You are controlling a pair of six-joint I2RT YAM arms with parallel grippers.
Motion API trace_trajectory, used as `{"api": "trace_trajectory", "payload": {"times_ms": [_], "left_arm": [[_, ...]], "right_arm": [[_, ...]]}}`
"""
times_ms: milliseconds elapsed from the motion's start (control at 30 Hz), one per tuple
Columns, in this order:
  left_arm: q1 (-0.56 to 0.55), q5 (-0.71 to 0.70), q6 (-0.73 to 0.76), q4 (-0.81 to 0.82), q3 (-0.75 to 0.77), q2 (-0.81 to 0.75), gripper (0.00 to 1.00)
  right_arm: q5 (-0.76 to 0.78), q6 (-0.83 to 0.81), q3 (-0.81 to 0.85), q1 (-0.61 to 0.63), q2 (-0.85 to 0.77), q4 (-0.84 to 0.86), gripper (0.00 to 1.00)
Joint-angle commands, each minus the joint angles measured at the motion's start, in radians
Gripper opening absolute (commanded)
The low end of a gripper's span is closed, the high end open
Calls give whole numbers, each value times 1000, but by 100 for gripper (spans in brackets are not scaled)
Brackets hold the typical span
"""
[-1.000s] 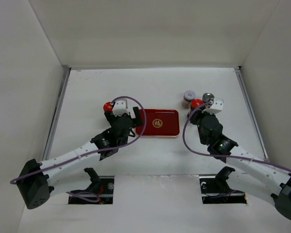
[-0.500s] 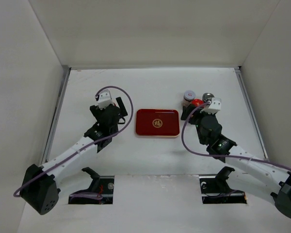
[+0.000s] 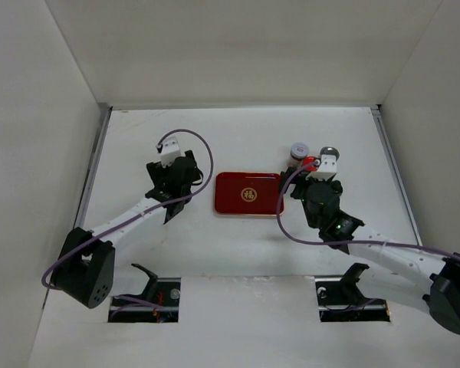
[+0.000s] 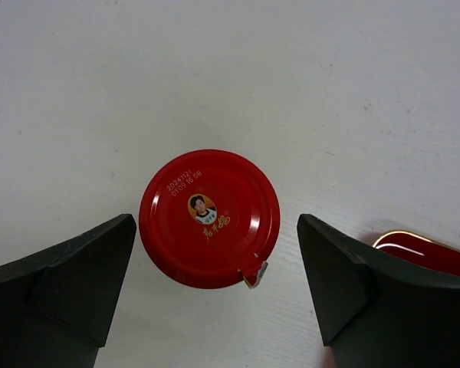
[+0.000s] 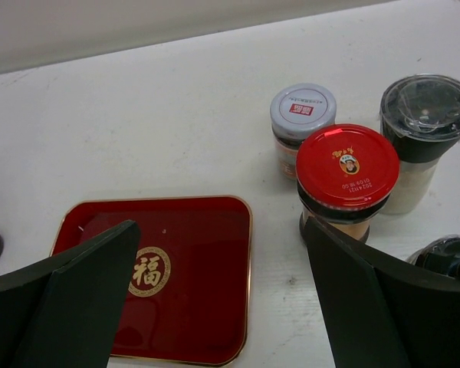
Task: Organize the condiment bottles
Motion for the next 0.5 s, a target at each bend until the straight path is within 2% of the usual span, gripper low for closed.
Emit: {"api": "trace_trajectory", "payload": {"times_ms": [0, 200, 467], "left_arm": [[25, 0, -13, 65, 42, 17, 85], [30, -10, -14, 82, 38, 34, 77], [33, 3, -14, 128, 27, 87, 71]], "right_arm": [[-4, -7, 16, 14, -4, 74, 96], [-5, -2, 1, 14, -35, 78, 96], [-5, -8, 2, 6, -33, 74, 96]]}}
